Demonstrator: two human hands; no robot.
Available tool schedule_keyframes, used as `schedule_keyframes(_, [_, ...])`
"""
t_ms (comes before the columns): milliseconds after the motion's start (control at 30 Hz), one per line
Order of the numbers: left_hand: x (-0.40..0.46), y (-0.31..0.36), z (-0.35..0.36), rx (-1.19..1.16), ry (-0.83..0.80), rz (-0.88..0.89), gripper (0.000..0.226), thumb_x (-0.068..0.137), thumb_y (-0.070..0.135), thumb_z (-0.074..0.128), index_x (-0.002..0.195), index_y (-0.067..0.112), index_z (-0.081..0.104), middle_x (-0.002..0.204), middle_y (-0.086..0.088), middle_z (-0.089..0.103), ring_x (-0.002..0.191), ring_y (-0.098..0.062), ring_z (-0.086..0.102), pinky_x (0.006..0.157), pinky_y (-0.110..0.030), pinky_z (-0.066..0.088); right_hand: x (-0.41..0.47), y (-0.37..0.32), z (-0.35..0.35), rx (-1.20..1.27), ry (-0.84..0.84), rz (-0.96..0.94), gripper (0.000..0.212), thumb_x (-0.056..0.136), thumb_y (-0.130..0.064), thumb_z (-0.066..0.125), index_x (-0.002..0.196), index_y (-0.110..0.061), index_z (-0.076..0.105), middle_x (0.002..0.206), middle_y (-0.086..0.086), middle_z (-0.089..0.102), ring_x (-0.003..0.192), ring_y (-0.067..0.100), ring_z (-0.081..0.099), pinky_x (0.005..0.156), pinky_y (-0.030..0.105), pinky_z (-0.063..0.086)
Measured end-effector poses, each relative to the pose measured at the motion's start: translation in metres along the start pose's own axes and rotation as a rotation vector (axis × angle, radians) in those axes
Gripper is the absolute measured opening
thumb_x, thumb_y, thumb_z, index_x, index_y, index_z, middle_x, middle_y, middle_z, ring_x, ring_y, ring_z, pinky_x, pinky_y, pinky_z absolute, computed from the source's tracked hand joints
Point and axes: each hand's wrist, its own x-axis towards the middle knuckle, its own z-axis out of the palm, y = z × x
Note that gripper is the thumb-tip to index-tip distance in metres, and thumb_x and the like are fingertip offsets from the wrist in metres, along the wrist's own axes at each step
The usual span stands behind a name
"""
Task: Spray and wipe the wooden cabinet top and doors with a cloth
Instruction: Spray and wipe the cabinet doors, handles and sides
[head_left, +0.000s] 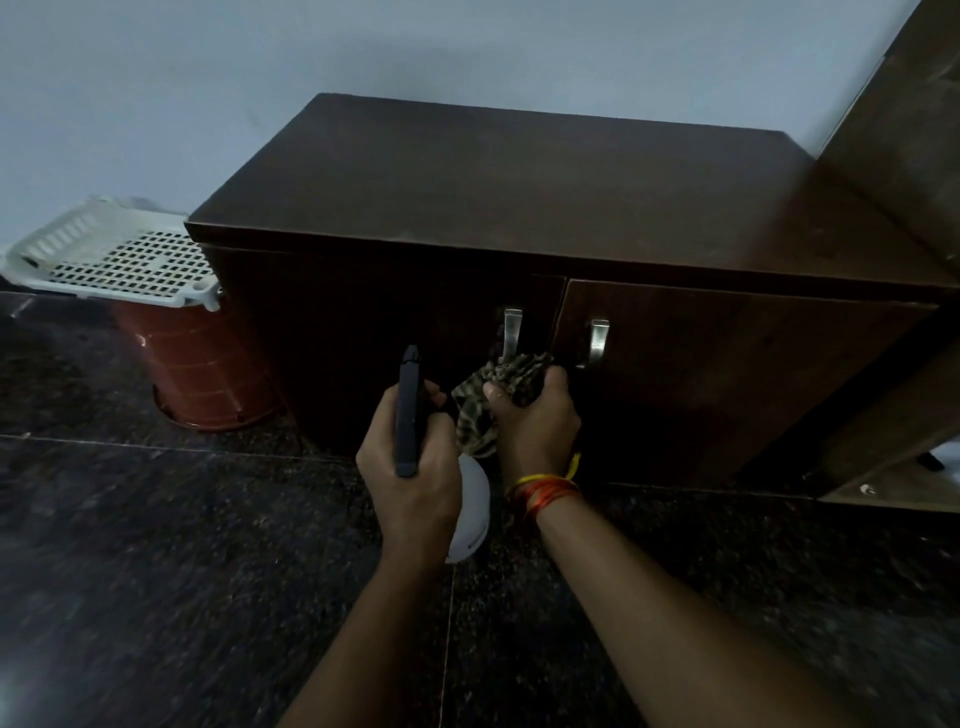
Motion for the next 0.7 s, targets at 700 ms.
schedule_keyframes(700, [0.022,-0.002,-0.035,0.046,0.063,0.031,0.016,0.087,0.013,0.049,0.082,0.026,0.057,0.066,-0.019,0.048,0.059,-0.04,0.045,0.052,-0.048,0.039,0.0,-0.025,0.039,0.597,0.102,0.509,0.029,0.081,-0.033,0.071,0.101,-0.019,0.054,0.099,0.003,0.064,0.094,0.026,0.064,0.084,0.05,0.055])
